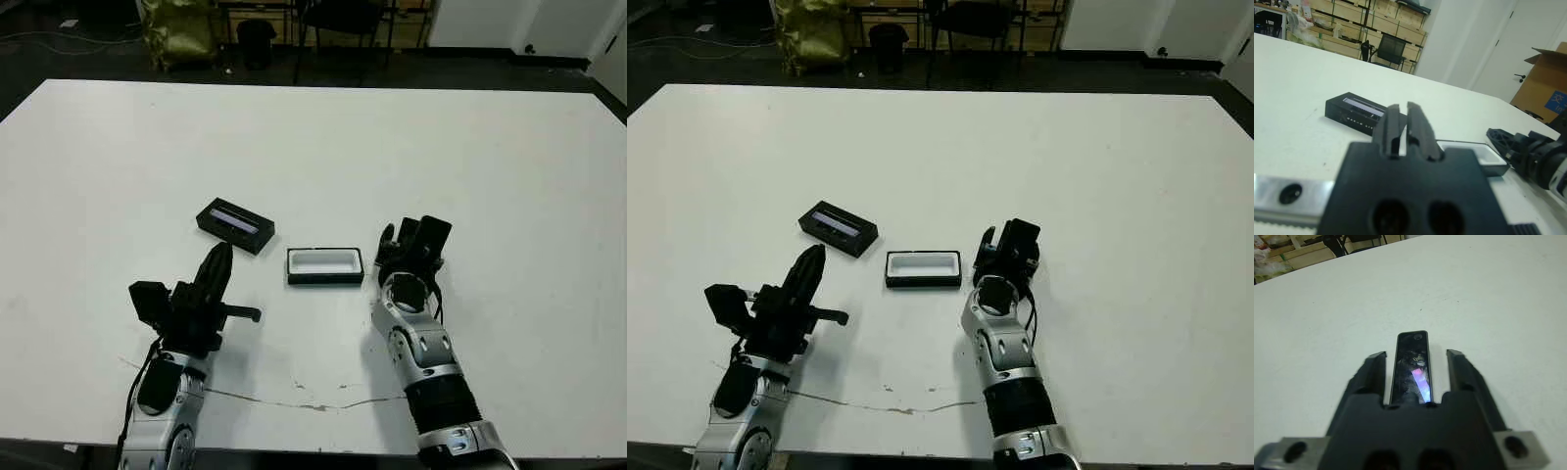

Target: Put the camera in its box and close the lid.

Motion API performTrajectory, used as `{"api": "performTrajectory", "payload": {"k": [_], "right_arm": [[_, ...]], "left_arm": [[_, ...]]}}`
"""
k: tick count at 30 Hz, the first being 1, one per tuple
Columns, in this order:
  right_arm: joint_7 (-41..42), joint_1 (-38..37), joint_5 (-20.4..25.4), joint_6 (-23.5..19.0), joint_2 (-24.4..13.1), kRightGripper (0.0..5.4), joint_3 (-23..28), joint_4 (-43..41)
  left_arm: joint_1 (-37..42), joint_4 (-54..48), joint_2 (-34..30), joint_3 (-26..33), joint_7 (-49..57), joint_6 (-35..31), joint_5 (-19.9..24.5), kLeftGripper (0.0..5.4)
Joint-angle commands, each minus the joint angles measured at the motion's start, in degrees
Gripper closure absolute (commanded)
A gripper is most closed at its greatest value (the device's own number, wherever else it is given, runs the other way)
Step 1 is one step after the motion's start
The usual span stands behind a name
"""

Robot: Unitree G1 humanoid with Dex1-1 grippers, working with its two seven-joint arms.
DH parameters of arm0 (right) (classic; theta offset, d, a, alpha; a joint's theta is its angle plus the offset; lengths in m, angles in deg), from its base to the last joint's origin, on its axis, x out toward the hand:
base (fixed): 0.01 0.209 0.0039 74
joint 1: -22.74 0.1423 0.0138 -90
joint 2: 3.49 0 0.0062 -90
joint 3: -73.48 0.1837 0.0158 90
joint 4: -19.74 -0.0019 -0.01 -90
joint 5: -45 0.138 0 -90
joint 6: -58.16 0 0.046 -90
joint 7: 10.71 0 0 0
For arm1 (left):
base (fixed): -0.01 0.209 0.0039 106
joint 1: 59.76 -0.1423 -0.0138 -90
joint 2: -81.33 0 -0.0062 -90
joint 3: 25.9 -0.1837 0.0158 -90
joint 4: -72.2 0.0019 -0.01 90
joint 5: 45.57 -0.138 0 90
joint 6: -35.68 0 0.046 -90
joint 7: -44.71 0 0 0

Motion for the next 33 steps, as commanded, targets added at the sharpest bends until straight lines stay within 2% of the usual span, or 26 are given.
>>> {"api": "performTrajectory", "payload": {"k": [1, 4, 6, 18, 22, 27, 33], "right_arm": [[-1.63, -10.46, 2.20, -1.47, 9.45, 3.64, 1.91, 7.79], [-0.39, -10.99, 1.51, 1.08, 8.43, 4.30, 1.08, 9.48], [0.17, -11.42, 1.26, 1.79, 7.87, 4.55, 0.64, 9.94], [1.37, -12.68, 0.20, 5.02, 6.77, 4.58, 0.48, 11.21], [2.29, -13.92, 0.75, 3.77, 6.19, 4.58, 0.31, 8.66], [9.51, -18.85, 1.14, 5.48, 2.19, 4.58, -2.26, 1.15], [17.05, -23.81, 2.54, -5.66, -5.48, 4.58, -4.35, -22.82]], "left_arm": [[-0.61, 1.12, -0.70, 0.16, -0.03, -0.18, -0.40, 5.40], [-1.11, -0.30, -0.67, -0.11, 1.06, -1.61, -0.98, 5.40], [-1.19, -0.72, -0.65, -0.16, 1.26, -2.25, -0.77, 5.40], [-1.22, -0.98, -0.05, -0.38, 1.00, -1.75, 0.01, 5.40], [-1.79, -2.11, -0.02, -0.67, 1.89, -2.88, -0.57, 5.40], [-1.72, -1.42, -0.07, -0.65, 1.90, -1.93, -0.94, 5.40], [-1.70, -1.78, -0.18, -0.74, 2.10, -2.52, -0.86, 5.40]]}}
